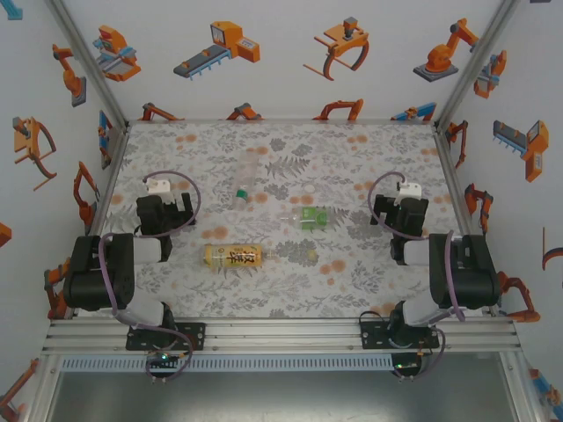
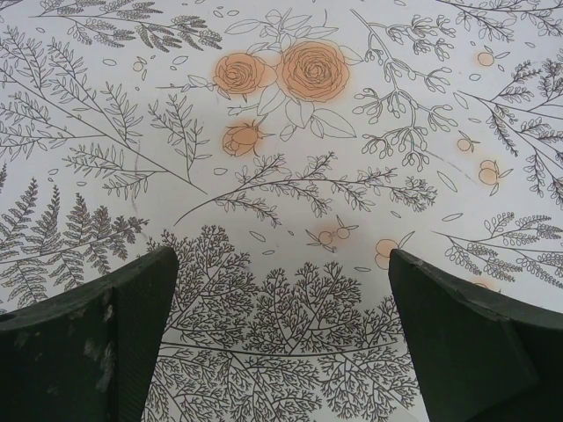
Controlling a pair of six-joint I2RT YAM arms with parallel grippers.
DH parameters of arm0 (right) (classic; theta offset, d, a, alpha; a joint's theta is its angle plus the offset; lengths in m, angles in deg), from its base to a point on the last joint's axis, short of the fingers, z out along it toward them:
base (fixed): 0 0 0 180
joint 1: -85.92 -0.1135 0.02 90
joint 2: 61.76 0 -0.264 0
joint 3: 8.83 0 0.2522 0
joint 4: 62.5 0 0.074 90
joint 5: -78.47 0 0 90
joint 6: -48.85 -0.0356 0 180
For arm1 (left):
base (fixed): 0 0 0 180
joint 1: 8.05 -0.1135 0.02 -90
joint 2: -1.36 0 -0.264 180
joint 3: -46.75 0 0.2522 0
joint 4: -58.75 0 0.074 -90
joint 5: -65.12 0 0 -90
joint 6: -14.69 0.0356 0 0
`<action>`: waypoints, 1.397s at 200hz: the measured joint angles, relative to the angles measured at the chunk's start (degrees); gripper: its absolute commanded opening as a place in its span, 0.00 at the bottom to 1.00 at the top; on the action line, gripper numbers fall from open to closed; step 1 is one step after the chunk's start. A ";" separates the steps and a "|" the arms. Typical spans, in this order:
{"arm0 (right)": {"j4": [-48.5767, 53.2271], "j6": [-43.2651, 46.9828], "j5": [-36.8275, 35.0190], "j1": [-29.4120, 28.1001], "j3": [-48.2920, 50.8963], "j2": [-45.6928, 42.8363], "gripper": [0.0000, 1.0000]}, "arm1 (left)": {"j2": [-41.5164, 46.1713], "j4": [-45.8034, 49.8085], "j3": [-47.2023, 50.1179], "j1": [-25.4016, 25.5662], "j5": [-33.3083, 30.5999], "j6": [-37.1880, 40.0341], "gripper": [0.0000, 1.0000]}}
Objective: Screw on the bottle caps
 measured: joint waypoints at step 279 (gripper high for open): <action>0.15 0.04 0.52 0.00 0.00 -0.17 0.99 | 0.13 0.17 -0.02 0.61 -1.20 -0.15 0.97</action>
